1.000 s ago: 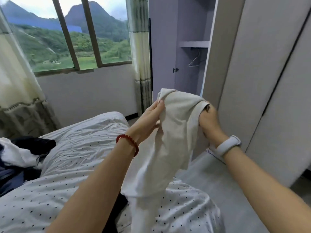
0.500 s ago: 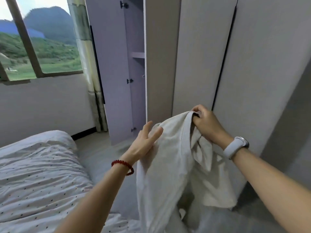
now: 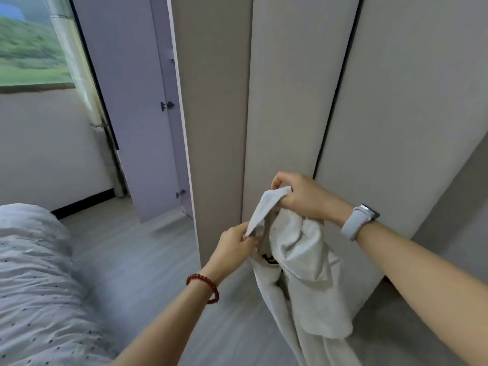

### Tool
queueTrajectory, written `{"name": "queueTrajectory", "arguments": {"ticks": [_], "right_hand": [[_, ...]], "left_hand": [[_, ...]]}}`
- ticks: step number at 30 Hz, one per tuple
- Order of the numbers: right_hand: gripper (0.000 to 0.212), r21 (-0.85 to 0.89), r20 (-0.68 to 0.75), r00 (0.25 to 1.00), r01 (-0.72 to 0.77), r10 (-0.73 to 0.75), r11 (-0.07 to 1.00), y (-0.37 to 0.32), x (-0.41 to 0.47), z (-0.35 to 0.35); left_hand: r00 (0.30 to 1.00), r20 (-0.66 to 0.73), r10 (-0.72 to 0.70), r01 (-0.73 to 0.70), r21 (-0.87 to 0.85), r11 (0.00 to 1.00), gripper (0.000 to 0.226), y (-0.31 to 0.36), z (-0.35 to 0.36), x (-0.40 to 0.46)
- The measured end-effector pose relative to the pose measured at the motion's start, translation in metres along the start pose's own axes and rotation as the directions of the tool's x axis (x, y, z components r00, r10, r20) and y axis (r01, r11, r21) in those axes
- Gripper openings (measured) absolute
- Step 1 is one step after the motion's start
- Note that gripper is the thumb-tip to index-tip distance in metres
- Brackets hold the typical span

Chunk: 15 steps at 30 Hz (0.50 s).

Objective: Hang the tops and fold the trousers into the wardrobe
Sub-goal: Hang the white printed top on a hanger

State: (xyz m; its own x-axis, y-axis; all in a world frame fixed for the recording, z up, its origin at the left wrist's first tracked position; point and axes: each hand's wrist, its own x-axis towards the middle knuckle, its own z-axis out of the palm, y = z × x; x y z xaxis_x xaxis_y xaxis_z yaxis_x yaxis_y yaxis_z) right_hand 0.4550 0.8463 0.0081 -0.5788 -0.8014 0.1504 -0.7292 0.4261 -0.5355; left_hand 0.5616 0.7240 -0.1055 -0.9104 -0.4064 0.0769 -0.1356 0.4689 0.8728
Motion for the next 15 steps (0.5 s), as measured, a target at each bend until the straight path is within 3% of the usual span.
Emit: {"name": "queueTrajectory", "arguments": {"ticks": [4, 6, 9, 15], "right_hand": [[0.013, -0.031, 0.165, 0.986, 0.014, -0.009, 0.999, 0.040, 0.053, 0.016], [0.015, -0.063, 0.271, 0.963, 0.024, -0.006, 0.998, 0.056, 0.088, 0.044], [0.019, -0.038, 0.375, 0.926, 0.059, -0.041, 0.998, 0.066, 0.123, 0.092], [0.021, 0.086, 0.506, 0.850, 0.122, -0.148, 0.989, 0.041, 0.207, 0.169]], "left_hand": [[0.992, -0.050, -0.113, 0.121, 0.213, 0.969, 0.025, -0.074, -0.040, 0.056], [0.974, -0.122, -0.191, 0.217, 0.253, 0.943, 0.019, -0.111, -0.064, 0.074], [0.936, -0.244, -0.252, 0.314, 0.261, 0.913, 0.027, -0.140, -0.091, 0.080], [0.725, -0.545, -0.422, 0.579, 0.150, 0.801, 0.029, -0.205, -0.163, 0.072]]}}
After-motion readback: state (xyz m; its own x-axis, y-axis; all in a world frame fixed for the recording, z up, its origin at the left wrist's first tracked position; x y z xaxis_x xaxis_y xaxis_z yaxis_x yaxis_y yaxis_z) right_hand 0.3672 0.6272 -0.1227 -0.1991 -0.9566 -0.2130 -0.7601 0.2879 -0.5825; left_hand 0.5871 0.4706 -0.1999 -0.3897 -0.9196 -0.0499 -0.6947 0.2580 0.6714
